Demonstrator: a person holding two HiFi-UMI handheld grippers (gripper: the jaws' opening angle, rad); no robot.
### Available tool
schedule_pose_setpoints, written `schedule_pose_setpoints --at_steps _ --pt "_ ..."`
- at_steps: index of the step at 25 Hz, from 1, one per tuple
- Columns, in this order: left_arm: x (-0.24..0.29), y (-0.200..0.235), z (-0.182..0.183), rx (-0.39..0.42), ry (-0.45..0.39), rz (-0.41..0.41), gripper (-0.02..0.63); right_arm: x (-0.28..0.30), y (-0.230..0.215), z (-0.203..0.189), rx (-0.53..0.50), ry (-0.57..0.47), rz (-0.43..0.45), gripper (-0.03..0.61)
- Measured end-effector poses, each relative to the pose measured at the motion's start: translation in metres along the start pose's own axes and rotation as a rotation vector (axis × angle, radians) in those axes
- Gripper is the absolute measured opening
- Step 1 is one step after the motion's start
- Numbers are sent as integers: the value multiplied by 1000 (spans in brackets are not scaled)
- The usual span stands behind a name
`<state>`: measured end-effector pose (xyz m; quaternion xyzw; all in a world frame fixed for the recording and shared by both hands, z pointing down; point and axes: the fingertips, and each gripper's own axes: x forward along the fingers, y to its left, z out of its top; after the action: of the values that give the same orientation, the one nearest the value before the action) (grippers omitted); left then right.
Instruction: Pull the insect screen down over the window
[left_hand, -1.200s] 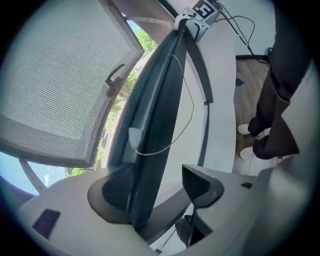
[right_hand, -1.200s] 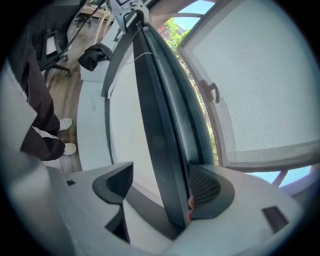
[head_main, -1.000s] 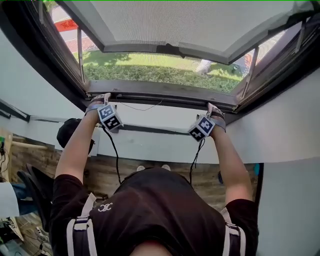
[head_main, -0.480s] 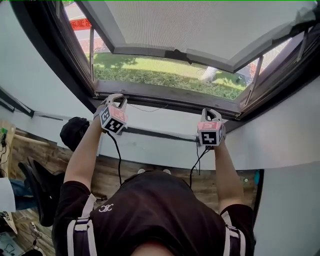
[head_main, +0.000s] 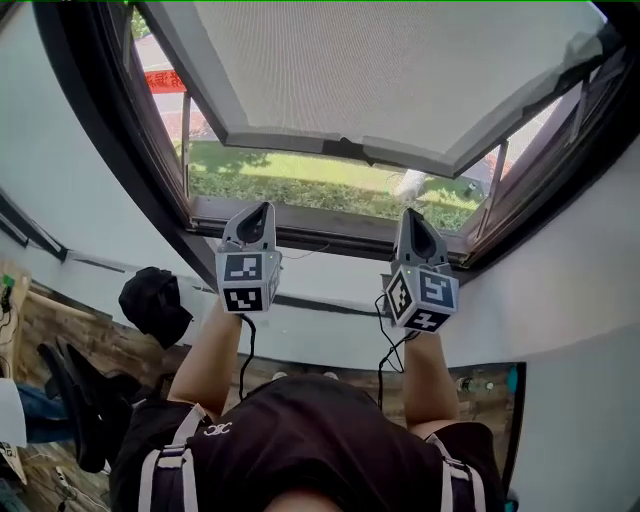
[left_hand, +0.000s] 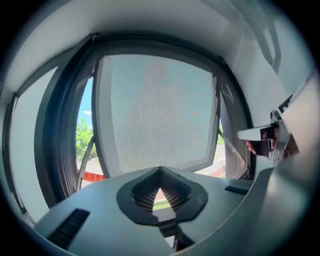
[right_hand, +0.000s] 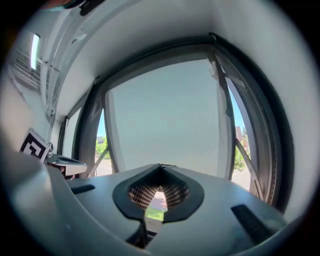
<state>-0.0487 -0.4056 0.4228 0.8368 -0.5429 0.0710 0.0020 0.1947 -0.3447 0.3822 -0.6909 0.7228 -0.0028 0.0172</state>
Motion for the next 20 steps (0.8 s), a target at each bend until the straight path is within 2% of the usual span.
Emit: schedule_pose_setpoints --at_steps 3,6,11,20 --pt "-22 -9 20 -13 -48 18 14 -20 15 15 -32 -91 29 5" --pt "-29 -25 20 -8 -53 -16 14 -31 23 16 -34 -140 30 3" --pt "-24 -42 8 2 -27 -43 14 -34 28 7 -48 -133 35 5" --pt "-33 -61 17 44 -61 -73 14 -35 22 0 -14 -97 10 3"
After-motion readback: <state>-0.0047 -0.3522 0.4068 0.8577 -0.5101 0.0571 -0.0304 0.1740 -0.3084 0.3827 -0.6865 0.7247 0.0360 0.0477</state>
